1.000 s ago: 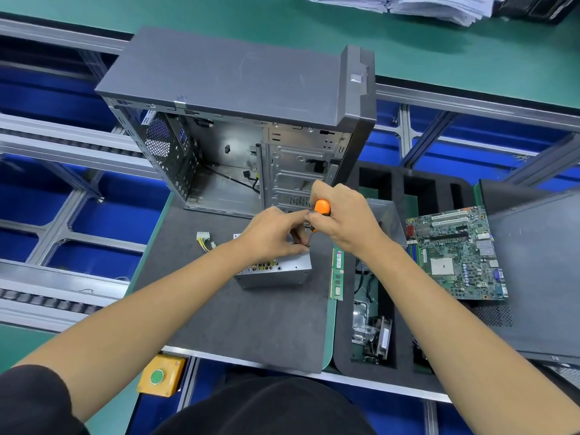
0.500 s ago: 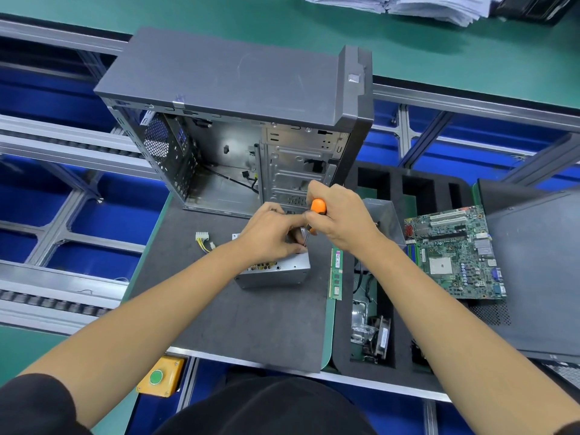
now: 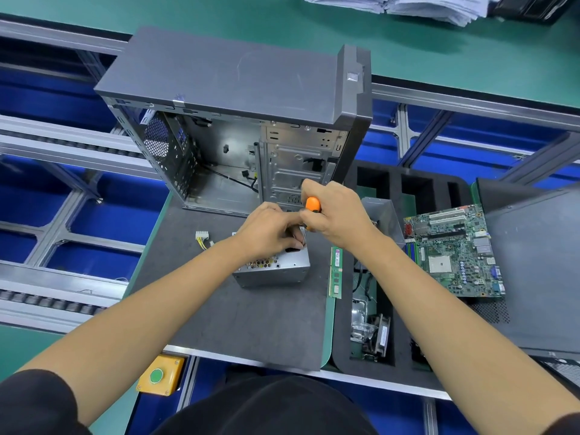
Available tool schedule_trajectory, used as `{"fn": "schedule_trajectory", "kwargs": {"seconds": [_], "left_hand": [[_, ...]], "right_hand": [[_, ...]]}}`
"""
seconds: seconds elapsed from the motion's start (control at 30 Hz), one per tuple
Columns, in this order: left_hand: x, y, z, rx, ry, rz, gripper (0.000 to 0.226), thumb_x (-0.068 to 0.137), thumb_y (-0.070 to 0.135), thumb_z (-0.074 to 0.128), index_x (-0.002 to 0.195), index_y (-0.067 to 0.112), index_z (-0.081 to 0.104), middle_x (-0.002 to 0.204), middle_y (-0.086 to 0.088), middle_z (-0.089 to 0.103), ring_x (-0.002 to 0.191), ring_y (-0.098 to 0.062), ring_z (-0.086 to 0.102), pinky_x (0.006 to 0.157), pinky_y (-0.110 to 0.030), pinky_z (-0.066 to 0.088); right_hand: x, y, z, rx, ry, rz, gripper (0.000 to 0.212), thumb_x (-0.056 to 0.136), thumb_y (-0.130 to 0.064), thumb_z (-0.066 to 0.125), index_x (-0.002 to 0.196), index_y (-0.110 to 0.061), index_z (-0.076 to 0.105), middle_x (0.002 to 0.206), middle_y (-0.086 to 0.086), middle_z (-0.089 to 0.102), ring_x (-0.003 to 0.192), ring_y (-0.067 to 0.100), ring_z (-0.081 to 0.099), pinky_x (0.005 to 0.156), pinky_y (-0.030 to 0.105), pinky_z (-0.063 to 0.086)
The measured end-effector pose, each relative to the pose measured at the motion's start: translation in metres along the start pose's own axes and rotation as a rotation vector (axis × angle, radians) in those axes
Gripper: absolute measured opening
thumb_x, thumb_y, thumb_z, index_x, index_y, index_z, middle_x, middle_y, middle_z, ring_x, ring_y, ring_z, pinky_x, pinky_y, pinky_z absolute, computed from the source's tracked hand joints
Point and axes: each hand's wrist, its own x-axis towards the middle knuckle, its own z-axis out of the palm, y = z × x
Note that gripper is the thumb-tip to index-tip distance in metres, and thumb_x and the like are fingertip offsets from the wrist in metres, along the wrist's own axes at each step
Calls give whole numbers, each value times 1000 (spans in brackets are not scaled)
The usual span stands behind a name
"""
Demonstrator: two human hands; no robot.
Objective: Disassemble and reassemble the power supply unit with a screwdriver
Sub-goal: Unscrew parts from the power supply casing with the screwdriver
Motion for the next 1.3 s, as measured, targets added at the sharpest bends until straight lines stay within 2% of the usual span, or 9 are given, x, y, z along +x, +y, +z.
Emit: {"fn": "schedule_trajectory", "kwargs": {"seconds": [0.2, 0.43, 0.53, 0.7, 0.83, 0.97, 1.03, 1.2, 1.3], "left_hand": [[2, -4, -1, 58, -36, 54, 62, 83, 39, 79, 94, 81, 34, 69, 48, 51, 85, 13, 45, 96, -18, 27], [1, -7, 2, 117, 56, 226, 26, 82, 20, 77, 101, 31, 65, 81, 23, 70, 78, -5, 55, 93, -21, 33], [0, -7, 3, 132, 81, 229, 25, 81, 19, 78, 103, 25, 68, 83, 17, 71, 79, -15, 59, 90, -23, 35], [-2, -11, 5, -68, 58, 206, 33, 86, 22, 80, 108, 33, 58, 89, 23, 70, 85, -3, 58, 93, -23, 41], [0, -14, 2, -274, 47, -49, 36, 95, 25, 70, 107, 48, 45, 106, 38, 51, 104, -3, 40, 97, -30, 37], [13, -18, -5, -454, -199, -225, 5, 105, 34, 50, 107, 32, 54, 101, 5, 61, 86, -7, 53, 82, -44, 48], [22, -21, -6, -427, -410, -304, 34, 105, 49, 44, 123, 23, 56, 117, -10, 66, 98, -19, 61, 94, -49, 51], [38, -27, -1, -399, -638, -250, 41, 104, 53, 42, 92, 17, 57, 85, -3, 51, 78, -17, 45, 80, -37, 43], [42, -30, 1, -474, -654, -226, 38, 104, 47, 48, 102, 13, 63, 91, -5, 54, 84, -18, 47, 86, -46, 48]], "right_hand": [[1, 2, 1, 2, 10, 12, 21, 79, -43, 48, 80, -37, 28, 55, -10, 35, 62, 26, 45, 58, 33, 30], [0, 2, 3, -8, -3, 20, 20, 79, -45, 47, 80, -34, 31, 56, -9, 37, 63, 28, 46, 57, 34, 34], [-1, 4, 3, -2, -1, 38, 20, 79, -46, 47, 80, -32, 33, 56, -7, 41, 64, 28, 47, 58, 34, 33], [-1, 5, 1, -27, -13, 45, 19, 78, -47, 45, 80, -31, 35, 55, -8, 38, 63, 28, 47, 58, 32, 30], [0, 4, -2, -60, -43, 44, 20, 80, -45, 51, 81, -31, 37, 54, -10, 37, 64, 29, 49, 59, 33, 30], [0, 4, -6, -125, -76, 31, 23, 81, -46, 51, 82, -27, 38, 54, -9, 37, 64, 29, 48, 54, 28, 22], [1, 4, -9, -134, -84, 38, 22, 83, -42, 55, 84, -25, 41, 56, -7, 42, 64, 28, 49, 55, 23, 19], [6, 0, -15, -33, -115, 45, 17, 82, -33, 59, 95, -30, 48, 85, -8, 51, 71, 19, 51, 59, 29, 38], [7, -6, -16, 104, -183, 61, 23, 77, -42, 49, 99, -38, 48, 89, -15, 57, 79, 13, 55, 67, 34, 47]]}}
